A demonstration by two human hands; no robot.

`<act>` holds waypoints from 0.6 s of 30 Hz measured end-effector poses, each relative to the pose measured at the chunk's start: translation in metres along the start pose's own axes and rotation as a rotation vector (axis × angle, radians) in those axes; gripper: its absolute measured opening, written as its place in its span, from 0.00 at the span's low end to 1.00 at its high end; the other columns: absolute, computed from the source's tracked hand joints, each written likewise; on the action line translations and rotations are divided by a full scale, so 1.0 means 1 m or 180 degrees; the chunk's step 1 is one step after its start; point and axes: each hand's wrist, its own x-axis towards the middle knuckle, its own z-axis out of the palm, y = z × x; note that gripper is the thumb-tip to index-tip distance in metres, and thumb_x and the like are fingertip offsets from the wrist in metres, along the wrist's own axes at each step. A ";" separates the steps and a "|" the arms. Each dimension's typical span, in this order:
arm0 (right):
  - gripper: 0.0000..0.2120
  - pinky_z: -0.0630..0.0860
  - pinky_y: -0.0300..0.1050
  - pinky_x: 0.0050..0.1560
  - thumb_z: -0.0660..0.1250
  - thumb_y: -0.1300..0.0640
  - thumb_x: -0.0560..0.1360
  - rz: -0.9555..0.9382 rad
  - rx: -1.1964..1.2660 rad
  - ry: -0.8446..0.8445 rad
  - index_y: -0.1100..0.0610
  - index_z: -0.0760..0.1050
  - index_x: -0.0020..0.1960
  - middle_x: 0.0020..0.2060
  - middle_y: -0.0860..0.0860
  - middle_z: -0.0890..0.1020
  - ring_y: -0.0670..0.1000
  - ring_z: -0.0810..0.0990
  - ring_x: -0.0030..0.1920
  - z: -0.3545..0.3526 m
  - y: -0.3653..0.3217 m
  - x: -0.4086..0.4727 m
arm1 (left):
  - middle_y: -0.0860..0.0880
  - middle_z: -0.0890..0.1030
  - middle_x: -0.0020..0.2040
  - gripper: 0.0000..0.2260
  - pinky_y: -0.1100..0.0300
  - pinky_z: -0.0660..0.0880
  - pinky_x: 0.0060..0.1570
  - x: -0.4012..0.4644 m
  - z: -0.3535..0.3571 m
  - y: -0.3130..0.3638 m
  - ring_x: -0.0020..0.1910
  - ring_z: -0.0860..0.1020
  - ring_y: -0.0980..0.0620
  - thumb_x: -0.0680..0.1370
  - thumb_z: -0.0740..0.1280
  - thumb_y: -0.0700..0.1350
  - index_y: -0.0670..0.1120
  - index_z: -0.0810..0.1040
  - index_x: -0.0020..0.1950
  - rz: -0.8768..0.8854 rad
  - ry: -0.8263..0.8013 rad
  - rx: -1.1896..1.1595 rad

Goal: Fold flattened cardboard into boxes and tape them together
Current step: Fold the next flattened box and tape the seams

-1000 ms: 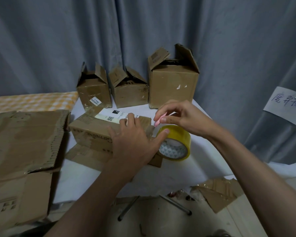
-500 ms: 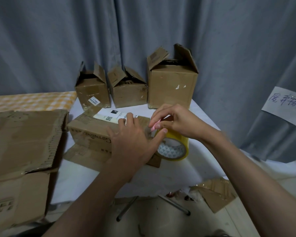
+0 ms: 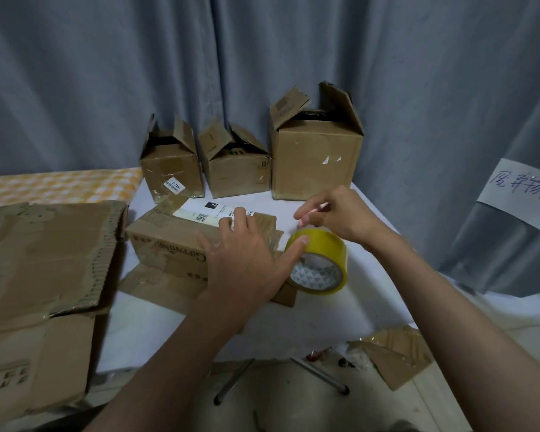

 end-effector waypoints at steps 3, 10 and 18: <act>0.08 0.79 0.40 0.34 0.67 0.68 0.75 0.0704 0.0062 0.0152 0.62 0.85 0.46 0.36 0.55 0.85 0.48 0.81 0.34 -0.008 0.026 -0.001 | 0.47 0.66 0.68 0.46 0.33 0.61 0.67 -0.001 0.000 -0.001 0.69 0.65 0.44 0.71 0.42 0.78 0.42 0.69 0.69 0.0004 -0.0023 -0.0028; 0.08 0.75 0.34 0.33 0.67 0.64 0.76 0.1357 -0.0275 0.0100 0.60 0.86 0.44 0.31 0.49 0.84 0.44 0.81 0.32 -0.003 0.051 -0.012 | 0.47 0.65 0.71 0.46 0.33 0.59 0.68 -0.003 -0.002 -0.001 0.71 0.63 0.44 0.71 0.42 0.77 0.43 0.68 0.71 0.0016 -0.0029 -0.0045; 0.09 0.76 0.32 0.39 0.73 0.41 0.72 0.0925 0.0264 -0.0879 0.44 0.87 0.44 0.45 0.39 0.86 0.39 0.83 0.46 0.013 -0.014 -0.002 | 0.47 0.67 0.68 0.44 0.33 0.61 0.67 -0.003 0.000 -0.001 0.68 0.65 0.44 0.72 0.43 0.77 0.43 0.70 0.68 0.0025 0.0043 -0.0102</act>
